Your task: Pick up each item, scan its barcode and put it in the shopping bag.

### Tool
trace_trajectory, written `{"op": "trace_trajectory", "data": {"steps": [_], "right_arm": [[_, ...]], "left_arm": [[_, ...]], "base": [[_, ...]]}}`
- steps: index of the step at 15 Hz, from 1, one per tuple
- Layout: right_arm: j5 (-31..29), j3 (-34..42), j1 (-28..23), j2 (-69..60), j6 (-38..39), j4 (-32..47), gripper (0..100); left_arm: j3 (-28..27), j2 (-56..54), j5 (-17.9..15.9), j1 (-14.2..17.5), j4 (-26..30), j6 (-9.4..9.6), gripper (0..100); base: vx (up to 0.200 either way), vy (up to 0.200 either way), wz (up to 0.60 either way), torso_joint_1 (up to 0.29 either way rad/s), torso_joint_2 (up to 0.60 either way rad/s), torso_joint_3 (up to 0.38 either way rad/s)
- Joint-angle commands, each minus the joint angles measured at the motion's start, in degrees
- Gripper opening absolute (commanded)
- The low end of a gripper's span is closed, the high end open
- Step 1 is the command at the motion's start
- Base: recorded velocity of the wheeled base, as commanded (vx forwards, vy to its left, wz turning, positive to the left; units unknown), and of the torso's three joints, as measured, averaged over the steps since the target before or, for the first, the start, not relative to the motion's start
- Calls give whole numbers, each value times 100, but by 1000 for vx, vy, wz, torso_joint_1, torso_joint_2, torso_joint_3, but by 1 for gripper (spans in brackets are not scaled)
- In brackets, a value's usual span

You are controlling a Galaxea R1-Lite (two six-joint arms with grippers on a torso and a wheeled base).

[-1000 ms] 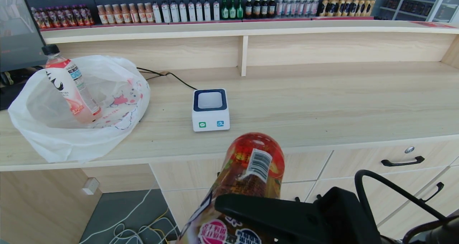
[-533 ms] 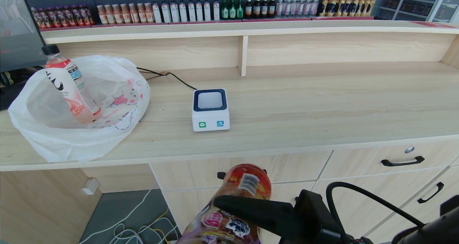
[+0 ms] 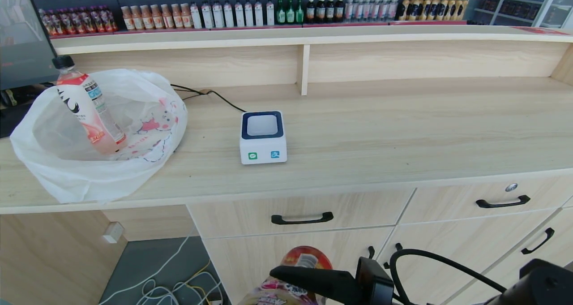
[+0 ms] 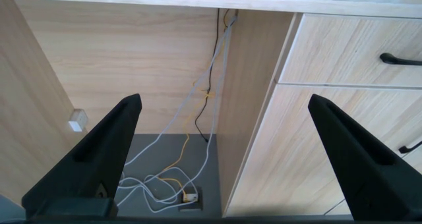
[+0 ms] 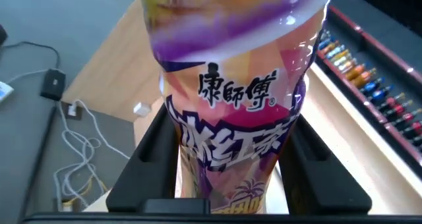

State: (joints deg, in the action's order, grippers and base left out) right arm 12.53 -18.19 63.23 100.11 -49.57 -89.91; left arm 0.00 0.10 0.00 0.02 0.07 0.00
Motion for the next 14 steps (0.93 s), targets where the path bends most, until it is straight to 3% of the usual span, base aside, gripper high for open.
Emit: {"op": "trace_trajectory", "data": {"steps": [1,6,9,11,14], "right_arm": [[12,70,49,-79,149,-9,0],[21,-308,110,184,1336,-9,0],[30,-783,-435,299,2320,-1,0],[-401,-1600,-505,395,3436,131,0],[-1508,-2180,-584,518,4579,166,0]], "left_arm": [[0,-1,0,-2,1,0,100],[0,-1,0,-2,1,0,100],[0,-1,0,-2,1,0,100],[0,-1,0,-2,1,0,100],[0,-1,0,-2,1,0,100]], "base": [[0,0,0,0,0,0],[0,0,0,0,0,0],[0,0,0,0,0,0],[0,0,0,0,0,0],[0,0,0,0,0,0]]}}
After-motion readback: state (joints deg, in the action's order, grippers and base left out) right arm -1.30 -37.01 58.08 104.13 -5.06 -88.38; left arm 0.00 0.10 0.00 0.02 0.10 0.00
